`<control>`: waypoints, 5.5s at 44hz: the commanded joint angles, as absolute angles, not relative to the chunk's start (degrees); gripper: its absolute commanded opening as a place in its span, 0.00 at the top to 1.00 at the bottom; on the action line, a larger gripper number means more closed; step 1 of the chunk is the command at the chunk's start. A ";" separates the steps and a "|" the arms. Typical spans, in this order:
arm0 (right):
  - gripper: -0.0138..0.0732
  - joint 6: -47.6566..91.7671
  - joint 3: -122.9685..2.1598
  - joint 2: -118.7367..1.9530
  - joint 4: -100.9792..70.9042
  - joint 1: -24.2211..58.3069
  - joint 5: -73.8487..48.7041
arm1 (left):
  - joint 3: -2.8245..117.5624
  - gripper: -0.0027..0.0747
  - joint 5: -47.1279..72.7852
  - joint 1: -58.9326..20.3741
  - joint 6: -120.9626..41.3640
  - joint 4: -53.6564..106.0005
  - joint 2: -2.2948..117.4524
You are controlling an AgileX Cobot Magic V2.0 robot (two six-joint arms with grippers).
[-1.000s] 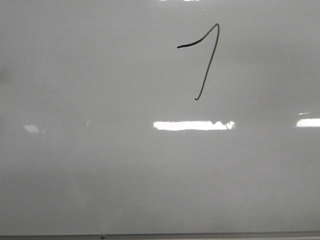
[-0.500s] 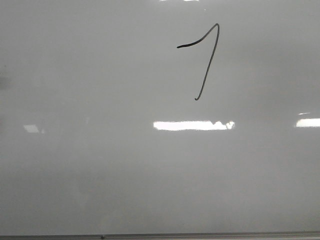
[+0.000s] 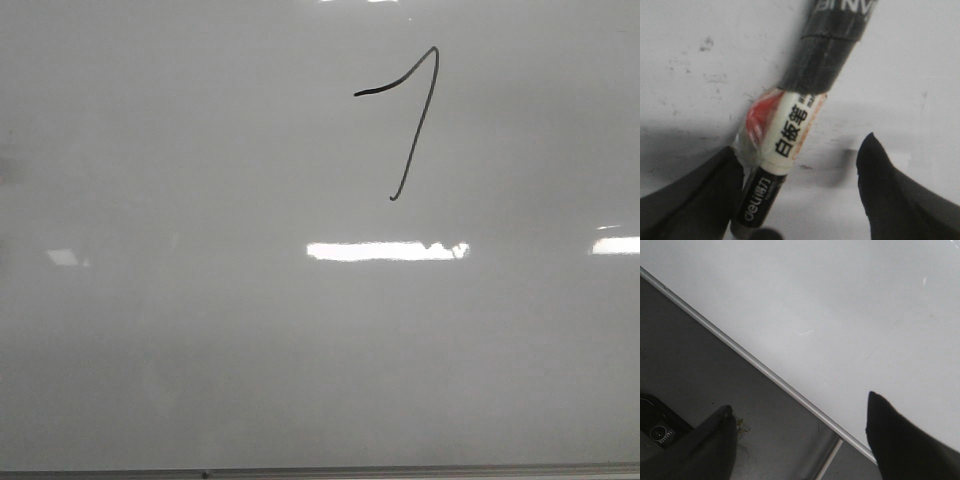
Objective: Write number 7 on whiteboard
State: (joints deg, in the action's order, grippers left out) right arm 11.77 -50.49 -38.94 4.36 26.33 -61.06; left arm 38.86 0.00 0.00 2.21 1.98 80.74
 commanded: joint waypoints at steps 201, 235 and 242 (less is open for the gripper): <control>0.92 0.00 -52.10 -19.12 5.94 26.06 -67.05 | -1.20 0.99 -4.54 -1.54 -1.93 -0.95 -1.05; 0.92 0.00 -24.41 -3.15 7.95 6.39 -24.46 | -1.20 0.99 -4.54 -1.54 -1.93 -0.95 -1.05; 0.92 0.00 -12.85 -0.36 7.91 2.62 -10.27 | -1.20 0.99 -4.54 -1.54 -1.93 -0.95 -1.05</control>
State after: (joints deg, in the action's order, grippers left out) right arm 0.00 -15.76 -0.56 6.87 4.16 -22.93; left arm -0.36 0.00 -1.66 -2.14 -0.98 -0.40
